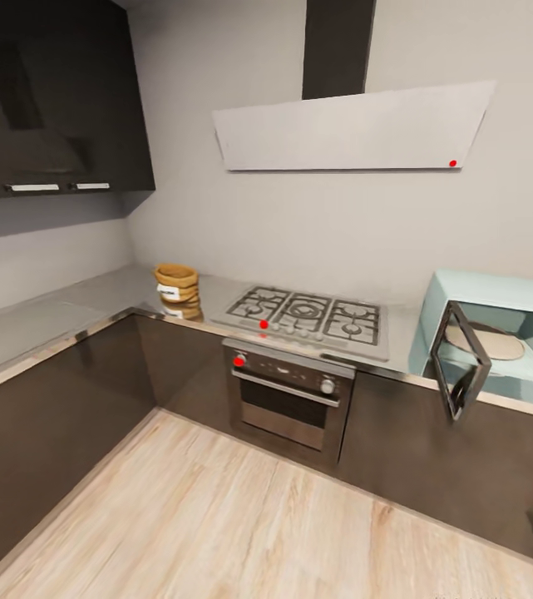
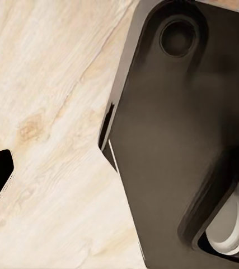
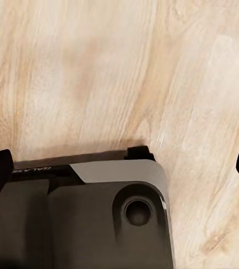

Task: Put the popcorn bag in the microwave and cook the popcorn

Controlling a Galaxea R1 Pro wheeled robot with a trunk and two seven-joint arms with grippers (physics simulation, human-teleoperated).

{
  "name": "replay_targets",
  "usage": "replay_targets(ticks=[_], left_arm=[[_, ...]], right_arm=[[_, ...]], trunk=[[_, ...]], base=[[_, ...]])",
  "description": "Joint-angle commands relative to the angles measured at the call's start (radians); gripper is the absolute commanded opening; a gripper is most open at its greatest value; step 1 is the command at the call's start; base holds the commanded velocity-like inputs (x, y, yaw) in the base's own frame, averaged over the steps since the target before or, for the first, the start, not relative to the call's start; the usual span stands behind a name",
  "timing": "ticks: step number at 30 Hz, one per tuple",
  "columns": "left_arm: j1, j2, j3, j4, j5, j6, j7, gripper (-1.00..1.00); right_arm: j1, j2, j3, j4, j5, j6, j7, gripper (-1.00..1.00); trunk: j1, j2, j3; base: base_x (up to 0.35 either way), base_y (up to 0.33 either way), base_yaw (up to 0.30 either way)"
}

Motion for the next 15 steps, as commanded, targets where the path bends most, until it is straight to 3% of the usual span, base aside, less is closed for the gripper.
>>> replay_targets(ticks=[1, 6, 15], left_arm=[[0.0, 0.0, 0.004, -0.001, 0.002, -0.001, 0.0, 1.0], [0.0, -0.001, 0.007, -0.001, 0.002, -0.001, 0.0, 1.0], [0.0, -0.003, 0.006, -0.001, 0.001, -0.001, -0.003, 1.0]], right_arm=[[-0.002, 0.0, -0.005, 0.005, -0.008, -0.009, 0.005, 1.0], [-0.002, 0.0, -0.005, 0.004, -0.008, -0.01, 0.004, 1.0], [-0.002, 0.0, -0.005, 0.004, -0.008, -0.01, 0.004, 1.0]], trunk=[[0.0, -0.001, -0.001], [0.0, -0.001, -0.001], [0.0, -0.001, -0.001]], base=[[0.023, 0.29, -0.045], [0.037, 0.294, 0.035], [0.158, 0.28, 0.234]])
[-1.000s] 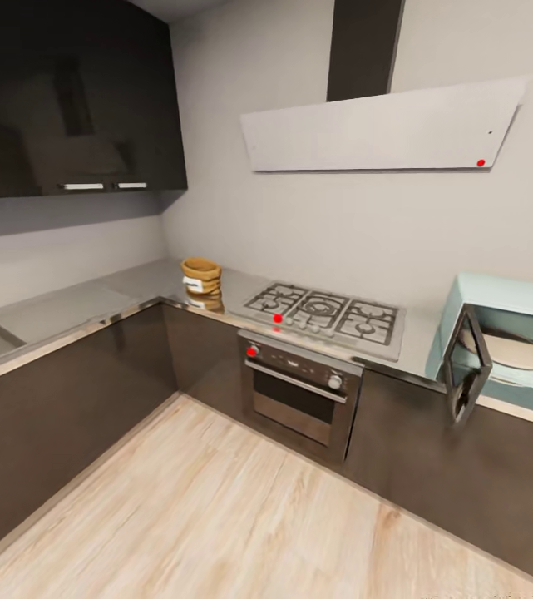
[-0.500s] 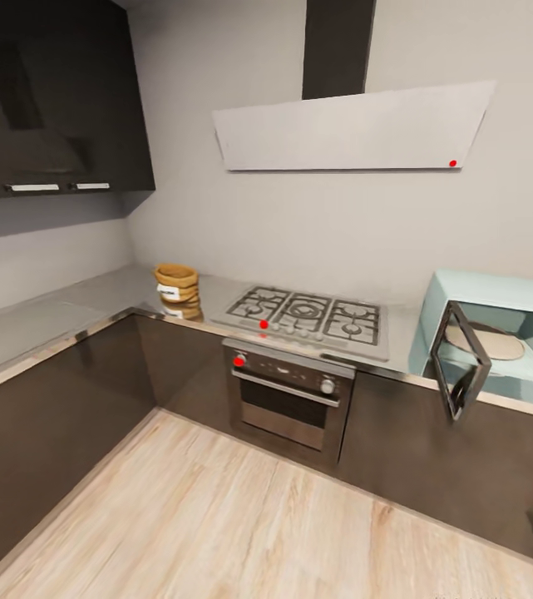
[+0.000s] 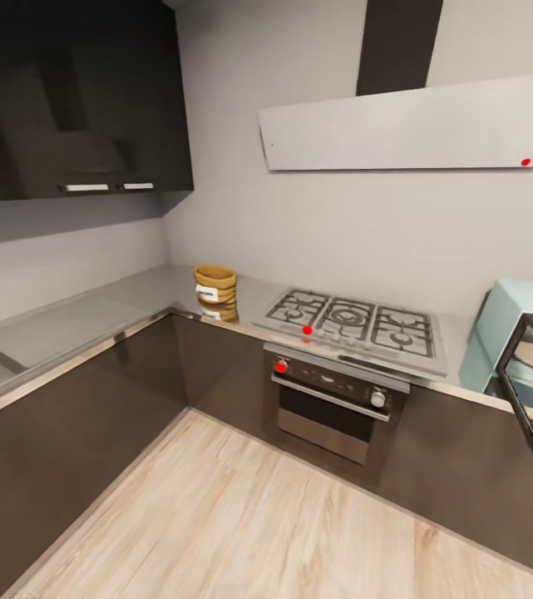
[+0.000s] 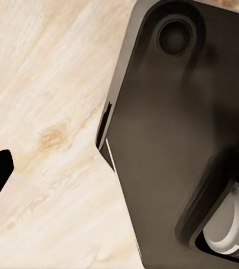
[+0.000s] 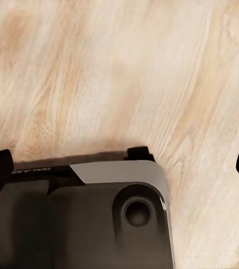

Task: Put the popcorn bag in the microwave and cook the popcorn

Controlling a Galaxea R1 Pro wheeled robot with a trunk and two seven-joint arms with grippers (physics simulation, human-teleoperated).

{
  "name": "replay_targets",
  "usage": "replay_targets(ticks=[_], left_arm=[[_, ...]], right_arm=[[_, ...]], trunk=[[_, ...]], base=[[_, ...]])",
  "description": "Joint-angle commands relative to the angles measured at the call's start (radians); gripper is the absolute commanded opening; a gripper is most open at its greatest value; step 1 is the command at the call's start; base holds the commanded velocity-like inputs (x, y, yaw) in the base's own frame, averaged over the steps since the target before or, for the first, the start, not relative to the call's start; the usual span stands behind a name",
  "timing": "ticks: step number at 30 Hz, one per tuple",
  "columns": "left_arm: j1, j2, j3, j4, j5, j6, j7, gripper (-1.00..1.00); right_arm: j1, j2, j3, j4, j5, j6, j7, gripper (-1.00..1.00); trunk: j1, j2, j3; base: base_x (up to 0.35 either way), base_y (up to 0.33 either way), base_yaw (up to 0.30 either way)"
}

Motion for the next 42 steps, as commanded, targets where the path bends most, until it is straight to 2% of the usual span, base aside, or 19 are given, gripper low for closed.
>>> replay_targets(ticks=[1, 11, 42], left_arm=[[0.0, 0.0, 0.002, -0.001, 0.001, -0.001, 0.0, 1.0], [0.0, -0.003, 0.001, 0.001, 0.0, 0.001, 0.0, 1.0], [0.0, -0.003, 0.001, 0.001, 0.0, 0.001, 0.0, 1.0]], right_arm=[[-0.002, 0.0, -0.005, 0.005, -0.008, -0.008, 0.005, 1.0], [-0.002, 0.0, -0.005, 0.005, -0.008, -0.008, 0.005, 1.0], [-0.002, 0.0, -0.001, 0.005, -0.007, -0.009, 0.006, 1.0]], trunk=[[0.001, -0.001, -0.001], [0.001, -0.001, -0.001], [0.001, -0.001, -0.001]], base=[[0.237, 0.24, 0.252], [0.266, 0.211, 0.195], [0.294, 0.156, 0.003]])
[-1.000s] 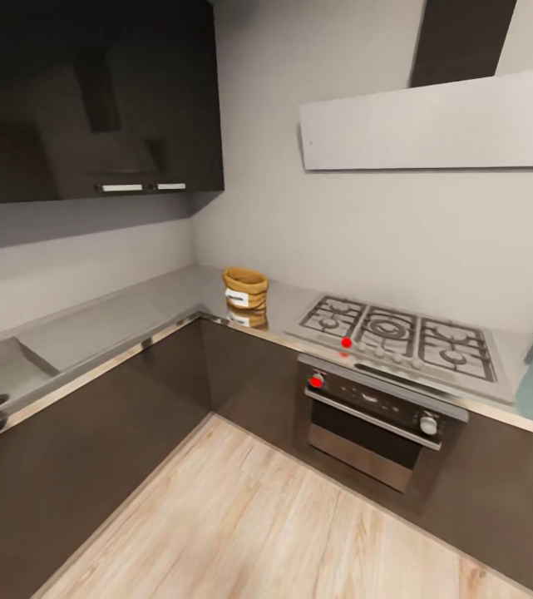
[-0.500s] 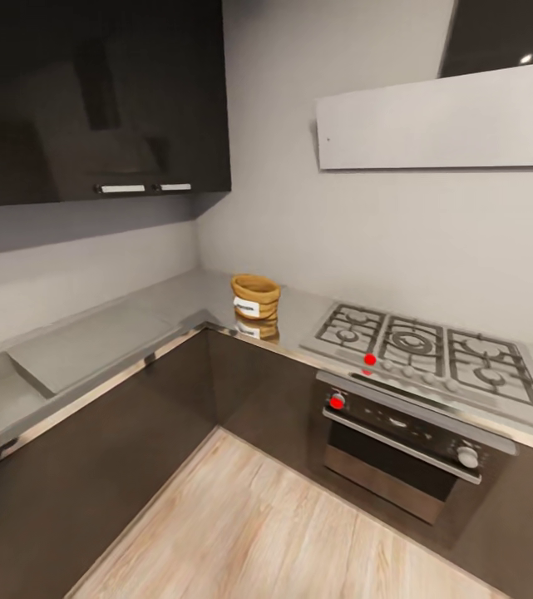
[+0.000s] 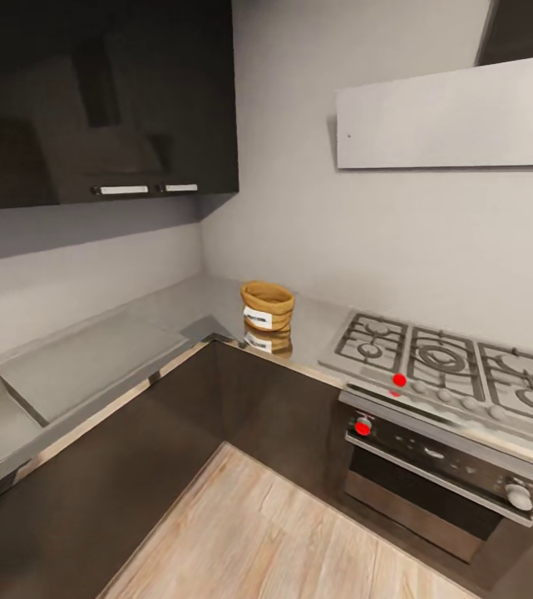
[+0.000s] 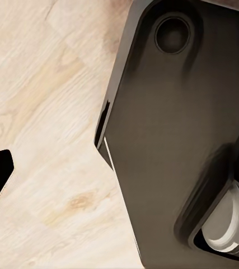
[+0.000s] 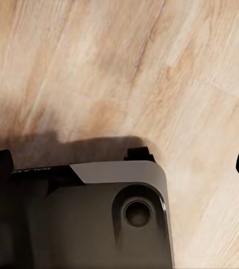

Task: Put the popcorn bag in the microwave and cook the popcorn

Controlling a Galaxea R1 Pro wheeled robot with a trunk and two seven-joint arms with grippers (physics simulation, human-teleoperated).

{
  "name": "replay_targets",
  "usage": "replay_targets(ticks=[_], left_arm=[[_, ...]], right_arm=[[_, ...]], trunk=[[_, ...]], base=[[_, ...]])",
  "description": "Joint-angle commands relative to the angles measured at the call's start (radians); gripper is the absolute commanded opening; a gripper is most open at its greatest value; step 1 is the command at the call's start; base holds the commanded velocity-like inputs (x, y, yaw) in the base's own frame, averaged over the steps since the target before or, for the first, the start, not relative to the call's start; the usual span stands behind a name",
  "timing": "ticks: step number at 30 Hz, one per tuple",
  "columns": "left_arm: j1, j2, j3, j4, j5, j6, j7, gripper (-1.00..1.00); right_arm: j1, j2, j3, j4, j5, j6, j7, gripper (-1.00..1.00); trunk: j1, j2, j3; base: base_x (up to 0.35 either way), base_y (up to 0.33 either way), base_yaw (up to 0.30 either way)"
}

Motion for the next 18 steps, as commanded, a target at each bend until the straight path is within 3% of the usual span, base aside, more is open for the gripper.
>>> replay_targets(ticks=[1, 18], left_arm=[[0.0, 0.0, 0.002, -0.001, 0.001, -0.001, 0.0, 1.0], [0.0, 0.0, 0.002, -0.001, 0.001, -0.001, 0.0, 1.0]], right_arm=[[-0.002, 0.0, -0.005, 0.005, -0.008, -0.008, 0.005, 1.0], [-0.002, 0.0, -0.005, 0.005, -0.008, -0.008, 0.005, 1.0]], trunk=[[0.001, -0.001, -0.001], [0.001, -0.001, -0.001]], base=[[0.285, 0.22, 0.0], [0.271, 0.229, 0.0]])
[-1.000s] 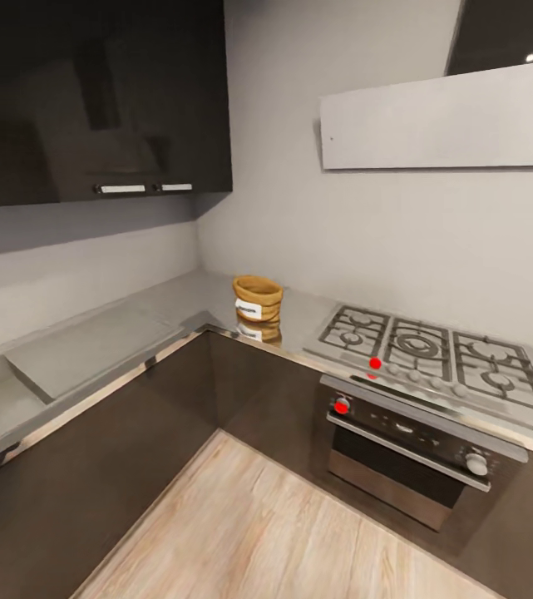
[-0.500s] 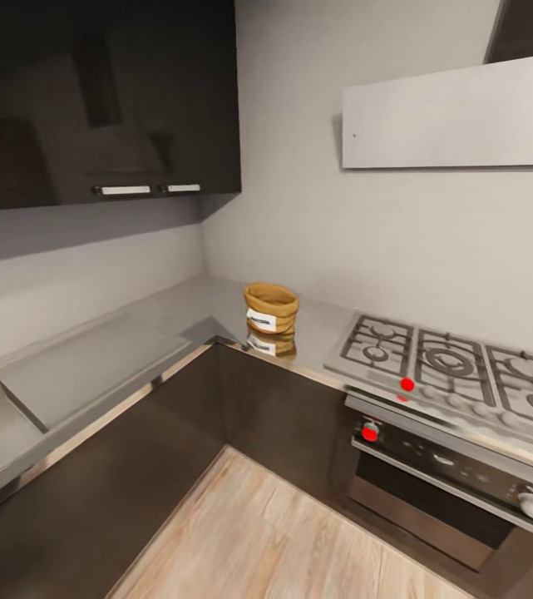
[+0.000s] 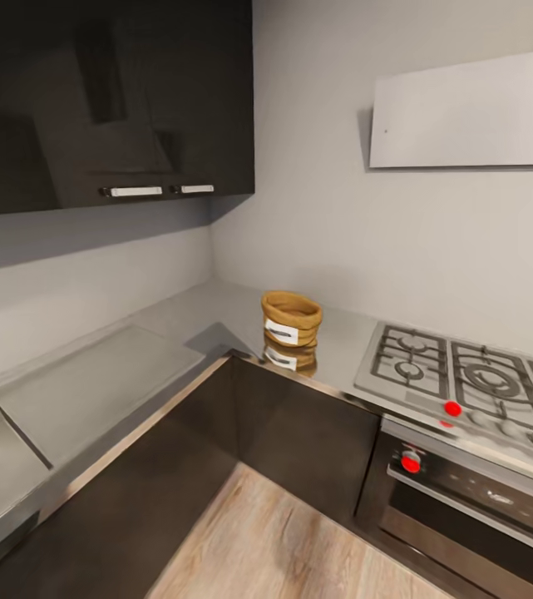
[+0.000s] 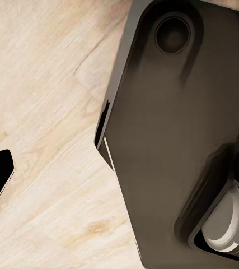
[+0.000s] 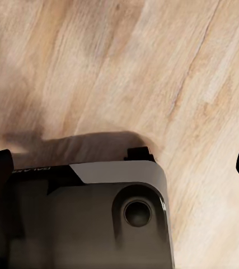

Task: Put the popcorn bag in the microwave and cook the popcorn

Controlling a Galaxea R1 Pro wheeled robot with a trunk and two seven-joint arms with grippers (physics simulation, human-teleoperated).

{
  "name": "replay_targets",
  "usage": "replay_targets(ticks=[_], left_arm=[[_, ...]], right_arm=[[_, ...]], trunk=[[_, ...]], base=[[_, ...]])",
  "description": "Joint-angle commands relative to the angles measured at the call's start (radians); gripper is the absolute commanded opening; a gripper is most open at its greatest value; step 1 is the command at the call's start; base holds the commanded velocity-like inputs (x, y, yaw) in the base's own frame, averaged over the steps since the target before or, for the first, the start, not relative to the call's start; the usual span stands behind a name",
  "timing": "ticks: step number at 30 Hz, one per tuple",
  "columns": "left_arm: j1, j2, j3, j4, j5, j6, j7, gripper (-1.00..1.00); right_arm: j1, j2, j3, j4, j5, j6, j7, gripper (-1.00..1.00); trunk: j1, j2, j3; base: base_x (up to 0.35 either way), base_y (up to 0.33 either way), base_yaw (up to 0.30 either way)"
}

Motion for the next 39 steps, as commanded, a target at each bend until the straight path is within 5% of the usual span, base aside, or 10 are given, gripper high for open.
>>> replay_targets(ticks=[1, 17, 28, 39], left_arm=[[0.0, 0.0, 0.002, -0.001, 0.001, -0.001, 0.0, 1.0], [0.0, -0.023, 0.005, -0.002, 0.001, 0.0, 0.003, 1.0], [0.0, -0.023, 0.005, -0.002, 0.001, 0.006, 0.003, 1.0], [0.0, -0.023, 0.004, -0.002, 0.001, 0.011, 0.003, 1.0]], right_arm=[[-0.002, 0.0, -0.005, 0.005, -0.008, -0.008, 0.005, 1.0], [-0.002, -0.003, -0.009, -0.014, -0.008, -0.067, 0.001, 1.0], [-0.002, -0.005, -0.002, -0.261, -0.008, -0.072, 0.003, 1.0], [-0.002, -0.005, 0.017, -0.621, -0.009, -0.071, 0.005, 1.0]], trunk=[[0.001, -0.001, -0.001], [0.001, -0.001, -0.001], [-0.038, 0.069, 0.03], [-0.08, 0.146, 0.065]], base=[[0.148, 0.127, 0.0], [0.014, 0.012, 0.0], [0.0, 0.0, 0.0], [0.0, 0.0, 0.0]])
